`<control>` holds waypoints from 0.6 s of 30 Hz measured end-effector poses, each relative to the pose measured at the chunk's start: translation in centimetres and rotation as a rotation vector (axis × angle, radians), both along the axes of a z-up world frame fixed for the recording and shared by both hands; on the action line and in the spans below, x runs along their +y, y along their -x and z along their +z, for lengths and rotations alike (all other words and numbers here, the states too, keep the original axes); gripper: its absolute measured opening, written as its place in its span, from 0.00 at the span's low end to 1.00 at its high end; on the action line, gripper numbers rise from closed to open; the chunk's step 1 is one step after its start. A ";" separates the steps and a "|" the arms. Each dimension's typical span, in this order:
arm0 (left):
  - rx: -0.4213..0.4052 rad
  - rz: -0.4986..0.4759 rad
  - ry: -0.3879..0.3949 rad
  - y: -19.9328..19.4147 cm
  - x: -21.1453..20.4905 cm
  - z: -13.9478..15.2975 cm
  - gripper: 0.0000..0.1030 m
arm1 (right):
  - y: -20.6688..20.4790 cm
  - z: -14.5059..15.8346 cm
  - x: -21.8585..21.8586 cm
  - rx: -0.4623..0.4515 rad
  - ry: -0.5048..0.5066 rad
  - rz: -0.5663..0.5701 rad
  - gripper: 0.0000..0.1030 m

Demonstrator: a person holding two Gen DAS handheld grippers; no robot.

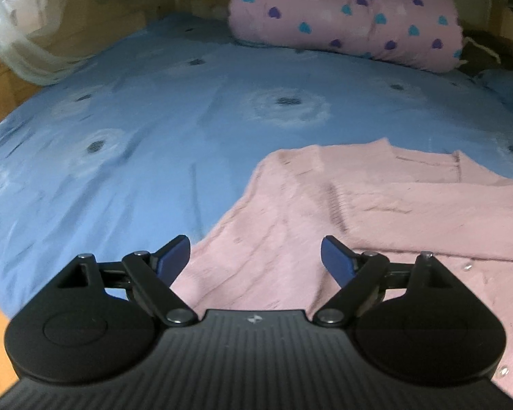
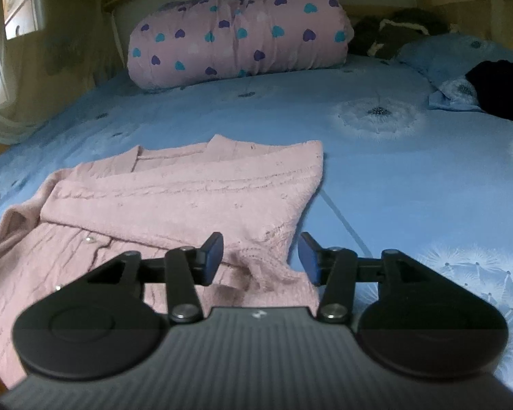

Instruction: Fold small clothes

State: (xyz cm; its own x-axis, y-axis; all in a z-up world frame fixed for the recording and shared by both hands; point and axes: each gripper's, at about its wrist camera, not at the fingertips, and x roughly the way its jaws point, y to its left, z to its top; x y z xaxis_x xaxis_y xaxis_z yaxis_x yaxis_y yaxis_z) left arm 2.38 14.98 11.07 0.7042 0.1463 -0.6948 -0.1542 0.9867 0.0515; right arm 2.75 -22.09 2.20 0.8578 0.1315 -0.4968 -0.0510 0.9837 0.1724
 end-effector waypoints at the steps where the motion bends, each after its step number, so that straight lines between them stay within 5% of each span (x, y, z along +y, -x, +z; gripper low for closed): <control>1: 0.006 0.007 -0.001 0.2 0.3 0.0 0.85 | 0.1 0.0 0.1 -0.007 -0.001 0.004 0.49; 5: 0.042 0.038 0.001 1.0 2.1 0.0 0.85 | 0.8 0.0 0.7 -0.024 0.002 0.037 0.57; 18: 0.149 0.163 -0.010 3.3 7.8 -3.2 0.85 | 1.2 -0.3 0.6 -0.019 -0.012 0.017 0.58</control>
State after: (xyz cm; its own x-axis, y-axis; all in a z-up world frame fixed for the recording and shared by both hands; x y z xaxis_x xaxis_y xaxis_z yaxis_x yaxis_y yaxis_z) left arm -0.90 22.81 7.85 0.5604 0.2570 -0.7873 -0.3014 0.9487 0.0952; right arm 1.59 -21.45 1.89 0.8647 0.1514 -0.4788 -0.0707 0.9807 0.1826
